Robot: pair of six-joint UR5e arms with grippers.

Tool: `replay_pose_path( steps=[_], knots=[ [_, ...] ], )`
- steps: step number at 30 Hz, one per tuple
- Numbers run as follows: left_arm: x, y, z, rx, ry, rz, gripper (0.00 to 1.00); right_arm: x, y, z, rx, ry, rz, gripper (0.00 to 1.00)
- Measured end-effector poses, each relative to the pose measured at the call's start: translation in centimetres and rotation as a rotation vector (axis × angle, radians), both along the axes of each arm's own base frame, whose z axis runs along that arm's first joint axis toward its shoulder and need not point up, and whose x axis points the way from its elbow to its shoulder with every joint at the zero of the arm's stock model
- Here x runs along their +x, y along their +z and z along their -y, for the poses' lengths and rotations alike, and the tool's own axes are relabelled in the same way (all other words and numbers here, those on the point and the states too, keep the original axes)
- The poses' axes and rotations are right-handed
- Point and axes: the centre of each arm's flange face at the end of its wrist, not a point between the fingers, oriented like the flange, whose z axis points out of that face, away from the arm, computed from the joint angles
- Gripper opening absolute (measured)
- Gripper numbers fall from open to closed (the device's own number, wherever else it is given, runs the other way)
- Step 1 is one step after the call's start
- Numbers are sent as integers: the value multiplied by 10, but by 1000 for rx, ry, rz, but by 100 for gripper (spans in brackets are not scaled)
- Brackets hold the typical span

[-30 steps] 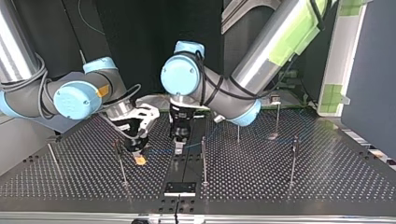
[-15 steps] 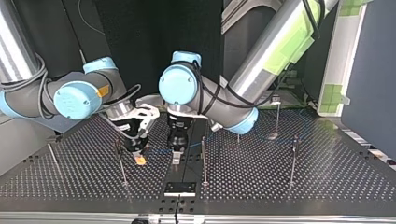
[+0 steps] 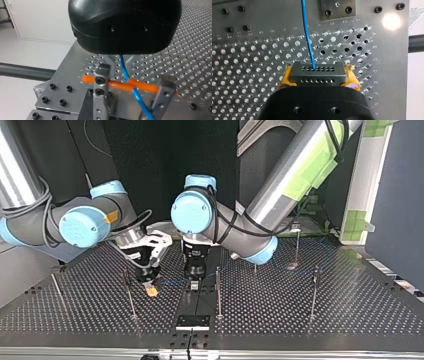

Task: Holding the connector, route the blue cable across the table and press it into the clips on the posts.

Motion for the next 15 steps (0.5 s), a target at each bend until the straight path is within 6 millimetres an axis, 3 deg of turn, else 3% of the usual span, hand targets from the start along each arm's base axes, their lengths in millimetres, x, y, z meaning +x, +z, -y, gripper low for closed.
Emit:
replay_pose_path(
  steps=[6, 15],
  knots=[
    [-6, -13, 0, 14, -7, -33, 0, 1, -6, -3, 12, 3, -7, 0],
    [-20, -45, 8, 21, -27, -49, 0, -9, -42, -7, 72, -12, -47, 0]
  ],
)
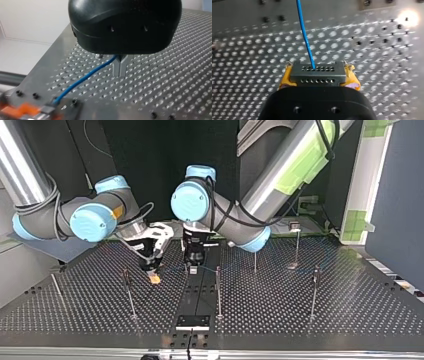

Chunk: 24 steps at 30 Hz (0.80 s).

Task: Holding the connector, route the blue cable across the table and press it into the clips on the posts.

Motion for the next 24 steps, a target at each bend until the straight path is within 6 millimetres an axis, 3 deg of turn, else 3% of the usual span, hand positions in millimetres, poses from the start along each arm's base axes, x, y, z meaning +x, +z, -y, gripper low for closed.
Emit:
replay_pose_path(
  steps=[7, 18, 24],
  knots=[
    [-9, -24, 3, -14, -13, -4, 0, -7, -29, -4, 35, -13, -18, 0],
    [-9, -61, -10, -27, -19, -7, 0, -20, -68, -10, 78, -25, -46, 0],
    [-13, -91, -12, -20, -42, -22, 0, -25, -87, -18, 109, -26, -71, 0]
  ],
)
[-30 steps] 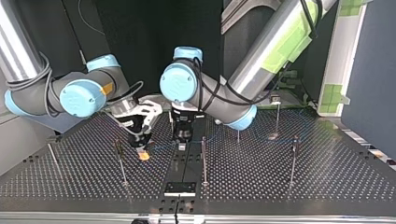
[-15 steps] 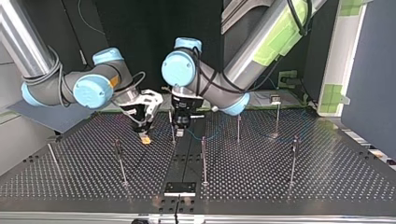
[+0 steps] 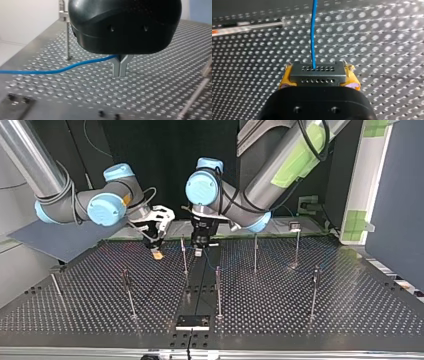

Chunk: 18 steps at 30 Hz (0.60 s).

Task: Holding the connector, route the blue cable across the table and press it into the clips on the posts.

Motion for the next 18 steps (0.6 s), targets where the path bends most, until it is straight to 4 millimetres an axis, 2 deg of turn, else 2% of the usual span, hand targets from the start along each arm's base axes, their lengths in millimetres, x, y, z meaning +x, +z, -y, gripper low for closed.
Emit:
replay_pose_path(
  steps=[10, 18],
  knots=[
    [-9, -82, -3, 38, -15, -70, 0, -6, -32, -12, 14, -3, -8, 0],
    [-21, -112, -12, 40, -14, -85, 0, -15, -54, -22, 36, -18, -47, 0]
  ],
)
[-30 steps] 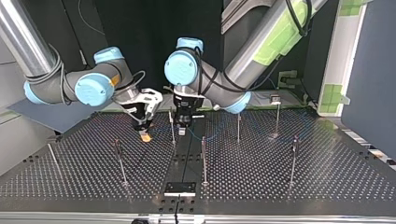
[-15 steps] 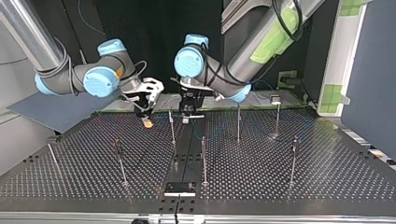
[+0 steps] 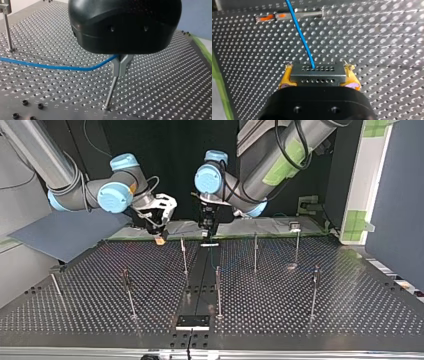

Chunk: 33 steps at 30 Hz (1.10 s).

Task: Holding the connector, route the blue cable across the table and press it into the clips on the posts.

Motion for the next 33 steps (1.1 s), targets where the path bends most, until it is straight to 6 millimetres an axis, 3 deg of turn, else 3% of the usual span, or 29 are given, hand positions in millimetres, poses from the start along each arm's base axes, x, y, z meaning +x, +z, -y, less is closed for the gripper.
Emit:
replay_pose_path(
  steps=[14, 19, 33],
  knots=[
    [-27, -44, -20, -20, -40, -56, 0, -9, -26, 0, 18, -9, -60, 0],
    [-25, -58, -17, -34, -79, -79, 0, -10, -37, 5, 23, -13, -59, 0],
    [11, -27, 2, -106, -108, -50, 0, -13, -51, 17, 25, -8, -23, 0]
  ],
)
